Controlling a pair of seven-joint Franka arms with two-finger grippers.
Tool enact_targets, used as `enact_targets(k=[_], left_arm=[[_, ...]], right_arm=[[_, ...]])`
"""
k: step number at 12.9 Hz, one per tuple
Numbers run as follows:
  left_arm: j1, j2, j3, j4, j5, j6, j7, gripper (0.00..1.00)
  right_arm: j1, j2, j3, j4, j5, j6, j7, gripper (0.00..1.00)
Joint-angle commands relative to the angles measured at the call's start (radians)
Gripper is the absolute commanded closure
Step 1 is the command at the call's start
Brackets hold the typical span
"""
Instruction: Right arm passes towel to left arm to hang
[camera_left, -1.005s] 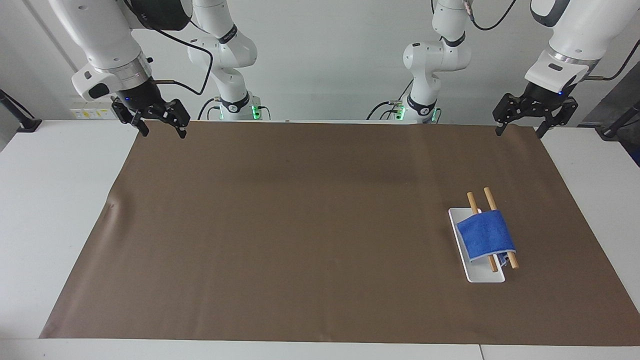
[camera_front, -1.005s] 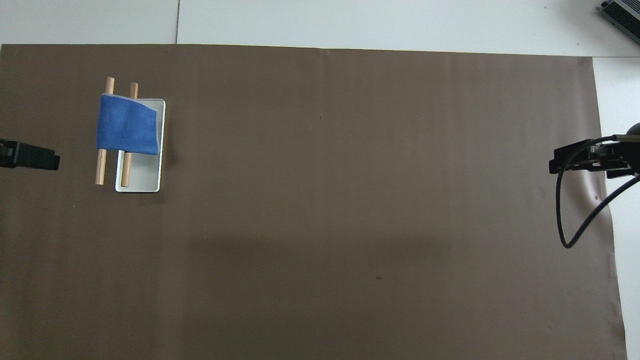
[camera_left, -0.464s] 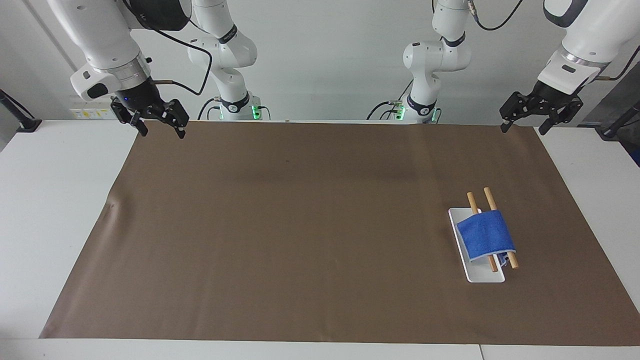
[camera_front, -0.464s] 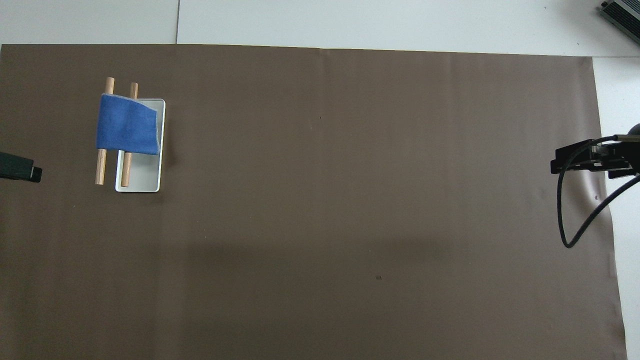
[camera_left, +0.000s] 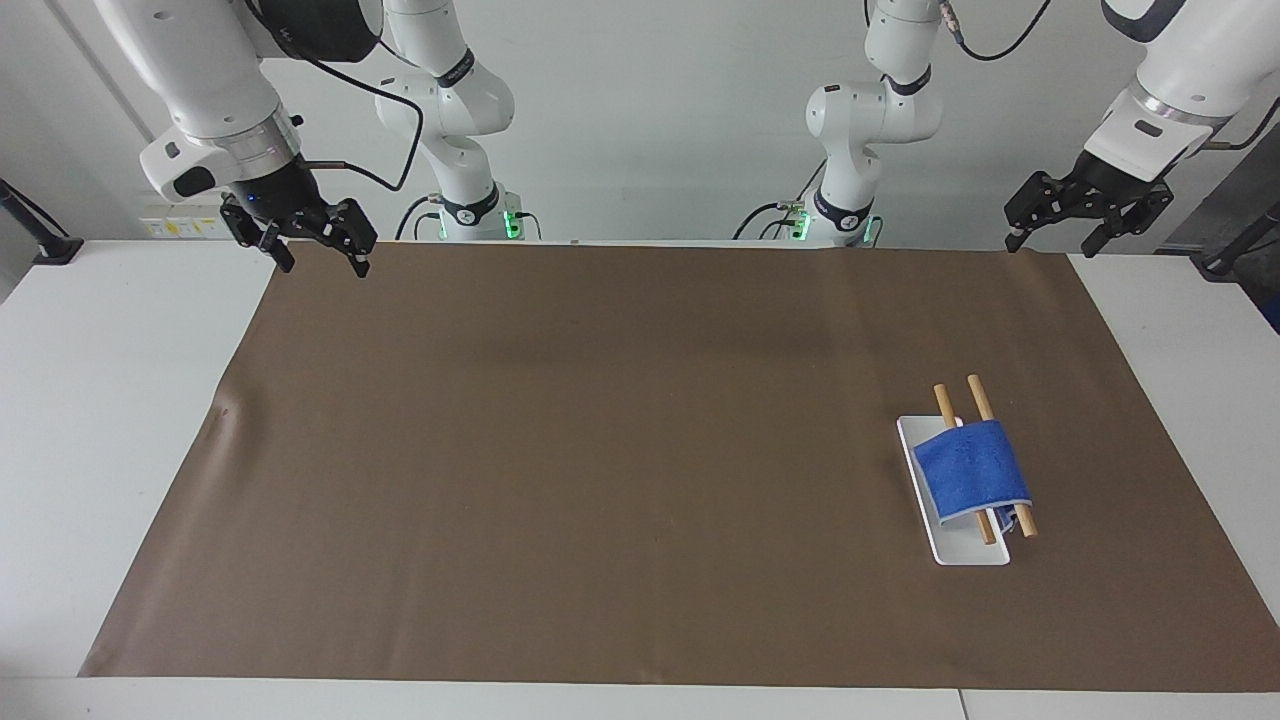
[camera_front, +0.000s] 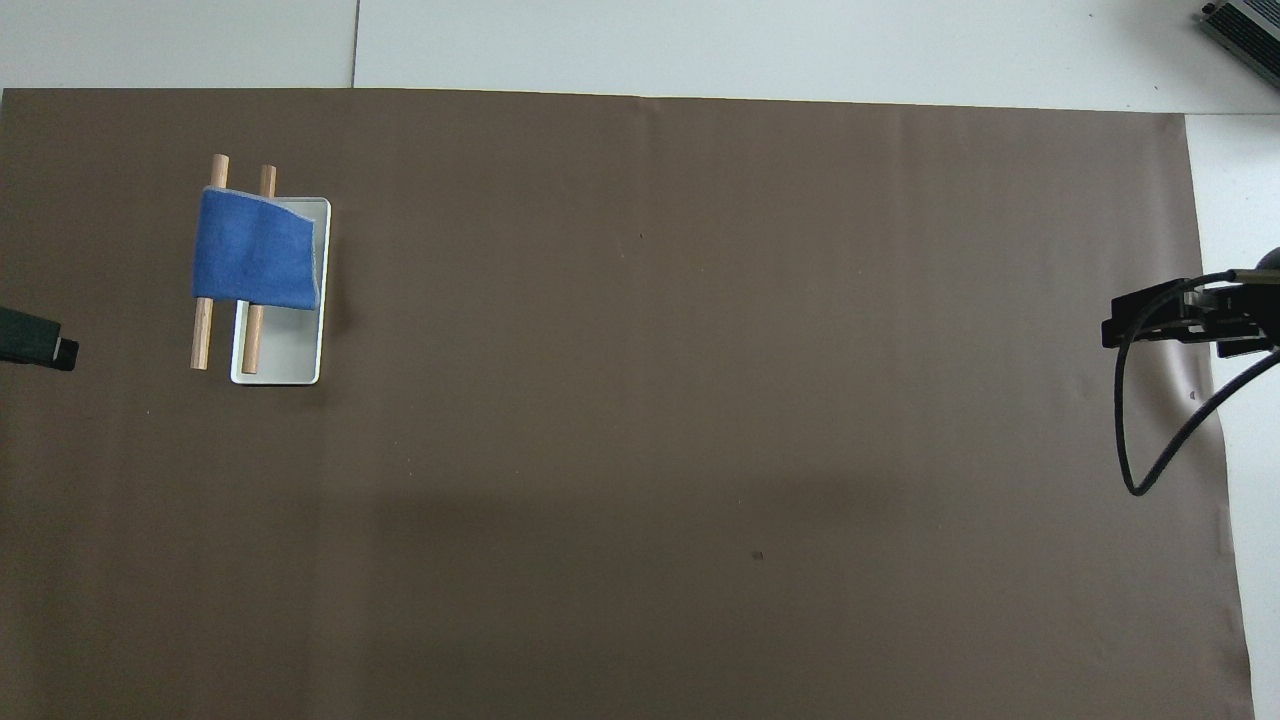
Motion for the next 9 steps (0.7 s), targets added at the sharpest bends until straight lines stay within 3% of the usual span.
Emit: enact_targets(k=[1,9], left_arm=[[0.042,0.014,-0.059,0.036,0.001,-0.043,0.005,0.00],[0.042,0.001,-0.070,0.032,0.005,-0.037,0.001,0.00]], right_arm=[[-0.003,-0.024,-0.001,-0.029,-0.009,0.014,-0.022,0.00],[-0.003,-0.024,-0.001,-0.031,-0.009,0.015,-0.018,0.00]])
